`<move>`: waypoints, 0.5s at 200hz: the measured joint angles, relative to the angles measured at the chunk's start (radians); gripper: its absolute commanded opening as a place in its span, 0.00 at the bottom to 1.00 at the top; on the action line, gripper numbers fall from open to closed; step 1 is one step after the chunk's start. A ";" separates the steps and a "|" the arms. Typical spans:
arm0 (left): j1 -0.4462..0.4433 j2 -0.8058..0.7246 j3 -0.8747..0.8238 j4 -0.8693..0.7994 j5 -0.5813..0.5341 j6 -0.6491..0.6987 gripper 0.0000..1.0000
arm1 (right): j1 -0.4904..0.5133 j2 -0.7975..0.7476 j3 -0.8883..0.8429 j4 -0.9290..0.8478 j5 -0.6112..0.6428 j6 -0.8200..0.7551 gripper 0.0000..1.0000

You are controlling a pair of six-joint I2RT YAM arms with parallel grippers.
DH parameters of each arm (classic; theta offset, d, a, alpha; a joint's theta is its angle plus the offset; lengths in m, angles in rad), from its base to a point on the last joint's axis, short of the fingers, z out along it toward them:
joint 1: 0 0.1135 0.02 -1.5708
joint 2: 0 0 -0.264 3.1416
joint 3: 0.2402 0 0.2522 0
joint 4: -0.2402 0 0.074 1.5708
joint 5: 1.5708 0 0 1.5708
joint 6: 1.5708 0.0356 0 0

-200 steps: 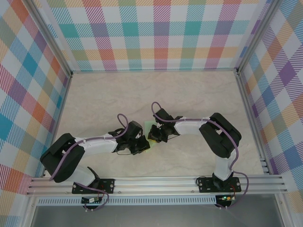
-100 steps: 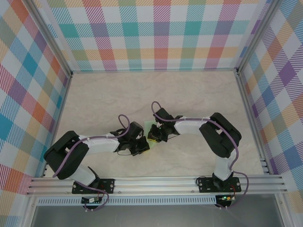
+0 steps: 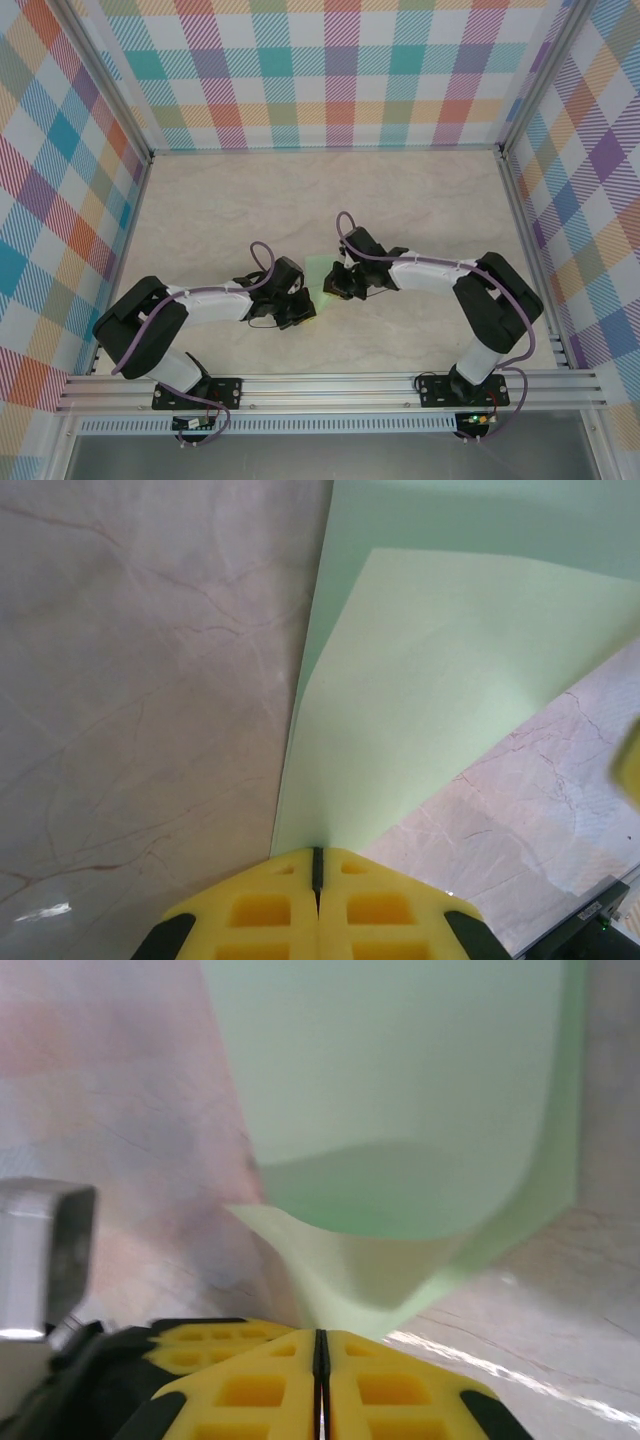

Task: Fold a paper plane with a square sheet of paper (pick it up from the middle)
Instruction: Third fold the triangle at the center of the table.

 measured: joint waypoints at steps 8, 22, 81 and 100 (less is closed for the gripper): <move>0.000 0.001 0.003 -0.003 0.000 0.000 0.05 | 0.000 0.003 -0.007 -0.001 -0.006 -0.003 0.08; 0.000 0.002 0.007 -0.012 0.000 0.000 0.05 | 0.004 0.007 -0.010 0.002 -0.019 -0.013 0.07; 0.000 0.009 0.022 -0.034 0.000 0.000 0.05 | 0.025 0.098 -0.002 0.050 -0.080 -0.052 0.06; 0.000 0.010 0.024 -0.039 0.000 0.000 0.05 | 0.025 0.118 -0.002 0.059 -0.088 -0.055 0.06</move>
